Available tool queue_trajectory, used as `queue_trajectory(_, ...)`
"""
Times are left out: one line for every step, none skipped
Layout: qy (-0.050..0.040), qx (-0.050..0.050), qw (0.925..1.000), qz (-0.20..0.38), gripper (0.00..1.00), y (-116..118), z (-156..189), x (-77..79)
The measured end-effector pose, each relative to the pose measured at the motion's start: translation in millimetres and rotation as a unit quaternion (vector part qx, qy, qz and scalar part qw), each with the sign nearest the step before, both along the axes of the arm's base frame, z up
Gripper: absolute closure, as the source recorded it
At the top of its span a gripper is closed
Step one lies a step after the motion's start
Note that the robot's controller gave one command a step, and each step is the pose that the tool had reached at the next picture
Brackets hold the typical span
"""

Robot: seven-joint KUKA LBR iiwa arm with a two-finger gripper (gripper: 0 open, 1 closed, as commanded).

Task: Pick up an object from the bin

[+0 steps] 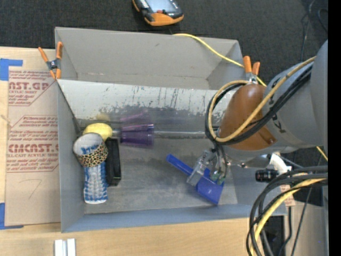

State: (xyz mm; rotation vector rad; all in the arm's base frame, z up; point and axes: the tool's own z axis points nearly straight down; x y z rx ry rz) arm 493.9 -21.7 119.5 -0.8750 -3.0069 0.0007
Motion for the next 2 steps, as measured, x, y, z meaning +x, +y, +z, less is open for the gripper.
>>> queue_trajectory(-0.0048,0.000,1.0000,0.000,1.00,0.1,36.3,2.5)
queue_trajectory(-0.0031,0.000,1.0000,0.001,1.00,0.3,58.9,1.7)
